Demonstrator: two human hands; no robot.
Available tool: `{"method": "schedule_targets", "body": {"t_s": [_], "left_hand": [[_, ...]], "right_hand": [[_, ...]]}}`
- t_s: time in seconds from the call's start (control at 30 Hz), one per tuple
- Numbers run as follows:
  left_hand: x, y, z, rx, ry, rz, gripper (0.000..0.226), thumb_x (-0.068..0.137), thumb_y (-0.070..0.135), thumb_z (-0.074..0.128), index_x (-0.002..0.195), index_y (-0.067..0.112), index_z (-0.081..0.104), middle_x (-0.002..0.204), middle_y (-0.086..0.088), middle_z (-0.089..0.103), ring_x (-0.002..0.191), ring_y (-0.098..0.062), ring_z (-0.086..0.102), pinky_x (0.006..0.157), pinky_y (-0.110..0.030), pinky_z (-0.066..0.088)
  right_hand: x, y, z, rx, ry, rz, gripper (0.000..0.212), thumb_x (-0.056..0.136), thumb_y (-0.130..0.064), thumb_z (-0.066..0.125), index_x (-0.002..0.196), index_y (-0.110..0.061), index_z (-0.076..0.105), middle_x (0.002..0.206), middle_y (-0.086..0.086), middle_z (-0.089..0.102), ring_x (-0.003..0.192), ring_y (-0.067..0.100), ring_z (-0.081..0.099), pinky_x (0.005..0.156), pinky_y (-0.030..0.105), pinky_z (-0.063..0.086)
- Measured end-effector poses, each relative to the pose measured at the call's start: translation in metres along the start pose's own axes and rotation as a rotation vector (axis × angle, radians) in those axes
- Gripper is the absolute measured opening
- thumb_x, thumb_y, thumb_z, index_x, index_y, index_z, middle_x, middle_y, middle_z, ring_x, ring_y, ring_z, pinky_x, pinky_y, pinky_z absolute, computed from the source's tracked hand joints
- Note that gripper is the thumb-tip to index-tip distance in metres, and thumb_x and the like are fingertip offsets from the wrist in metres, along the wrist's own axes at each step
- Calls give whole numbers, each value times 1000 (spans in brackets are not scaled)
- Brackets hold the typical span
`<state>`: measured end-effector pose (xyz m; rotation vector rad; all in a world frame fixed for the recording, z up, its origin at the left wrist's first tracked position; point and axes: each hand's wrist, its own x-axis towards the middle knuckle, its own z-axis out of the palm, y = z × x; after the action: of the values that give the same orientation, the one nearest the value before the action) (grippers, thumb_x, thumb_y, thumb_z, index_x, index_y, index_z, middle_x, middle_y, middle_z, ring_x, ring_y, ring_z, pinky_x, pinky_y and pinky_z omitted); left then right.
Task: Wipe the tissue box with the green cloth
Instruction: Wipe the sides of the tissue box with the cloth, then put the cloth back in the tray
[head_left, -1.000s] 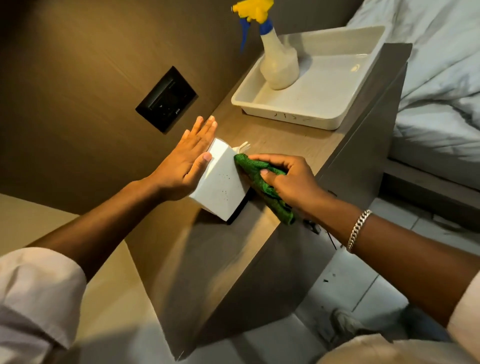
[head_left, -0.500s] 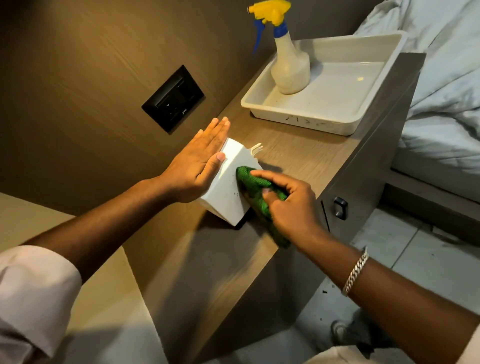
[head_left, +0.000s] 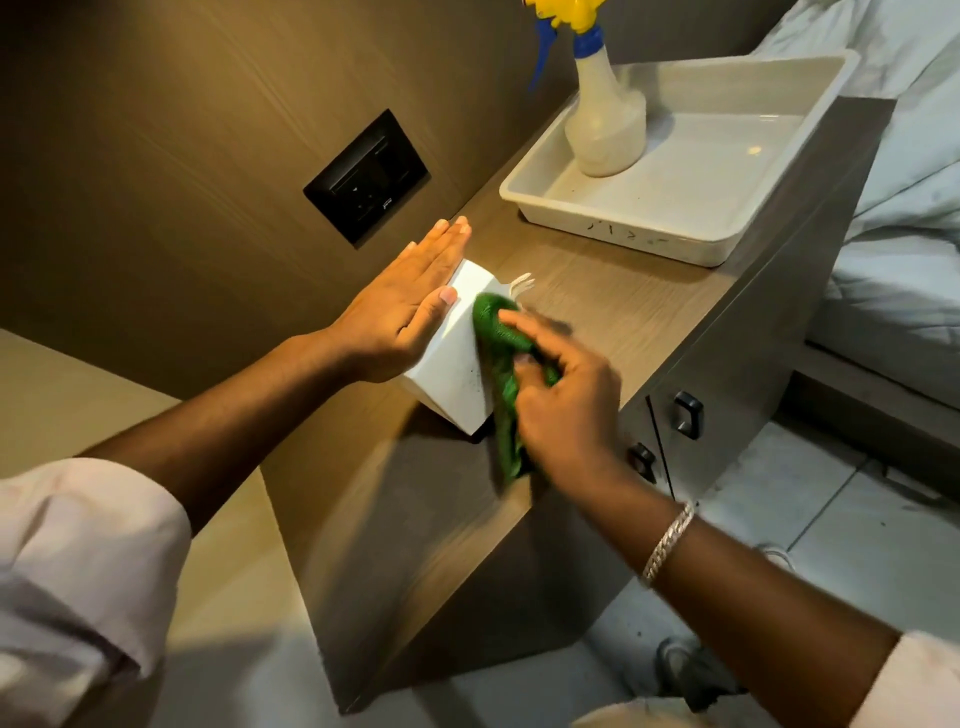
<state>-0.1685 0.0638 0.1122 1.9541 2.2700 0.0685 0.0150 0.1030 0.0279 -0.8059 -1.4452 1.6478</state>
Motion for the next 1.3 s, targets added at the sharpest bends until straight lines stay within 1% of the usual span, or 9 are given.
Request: {"method": "schedule_targets", "body": {"t_s": [0.13,0.33,0.5,0.67,0.8,1.0,1.07,1.17,1.3], "left_hand": [[0,2,-1,10,-9,-6,62,97,37,18,153,17,1,165,-3,-1,152,-13,-5,124,-38,0],[-4,7,-2,14,-32,-23,65,95,48,11,153,22,-4,165,0,-9,151,-10,-13,123,-36,-5],[-6,6,-7,42,-40,-29,63,97,48,10,153,25,-9,163,4,-16,148,-4,-18,123,-33,-4],[-8,7,-8,119,-103,-186,62,91,56,5,144,38,-20,162,9,-15,149,-5,-13,123,-29,0],[-13,35,1,28,-12,-400,72,87,61,7,149,30,-12,164,5,-9,147,-4,-11,118,-25,-3],[-4,106,25,139,166,-790,106,73,83,-5,154,15,2,165,-7,7,152,-24,11,121,-39,11],[3,124,32,172,216,-903,104,76,80,-3,153,12,5,164,-11,9,151,-28,13,121,-44,12],[9,143,43,190,257,-1037,102,78,77,8,153,8,8,164,-17,10,151,-36,12,121,-55,10],[24,159,66,199,434,-1119,98,81,71,26,151,4,13,161,-24,16,148,-46,14,117,-65,7]], "right_hand": [[-48,12,19,-17,-103,-20,49,82,-8,53,119,-40,59,126,-26,53,113,-15,48,96,8,39],[-83,9,21,-12,-333,16,47,77,3,55,107,-29,71,115,-13,68,109,-7,58,99,21,45],[-26,-27,-42,30,-402,118,48,86,-1,57,92,-47,70,109,-20,67,96,-4,61,74,9,51],[99,-91,-113,-99,-362,-64,52,87,-1,56,92,-51,69,94,-35,68,95,-10,61,78,19,56],[202,-106,-133,-390,-406,-251,46,84,3,56,105,-36,69,110,-8,71,103,8,64,92,33,54],[275,-61,-122,-1003,-824,-484,39,83,-5,58,113,-26,69,121,2,68,114,24,60,101,38,46],[284,-44,-121,-1189,-971,-519,42,87,-11,57,125,-29,60,138,3,56,126,28,50,106,43,40],[292,-27,-121,-1408,-1246,-394,60,95,-31,48,148,-30,20,162,1,7,147,30,5,117,55,14],[293,-16,-125,-1618,-1421,-349,88,92,-39,47,145,-31,-23,155,-1,-32,140,32,-31,113,63,-5]]}}
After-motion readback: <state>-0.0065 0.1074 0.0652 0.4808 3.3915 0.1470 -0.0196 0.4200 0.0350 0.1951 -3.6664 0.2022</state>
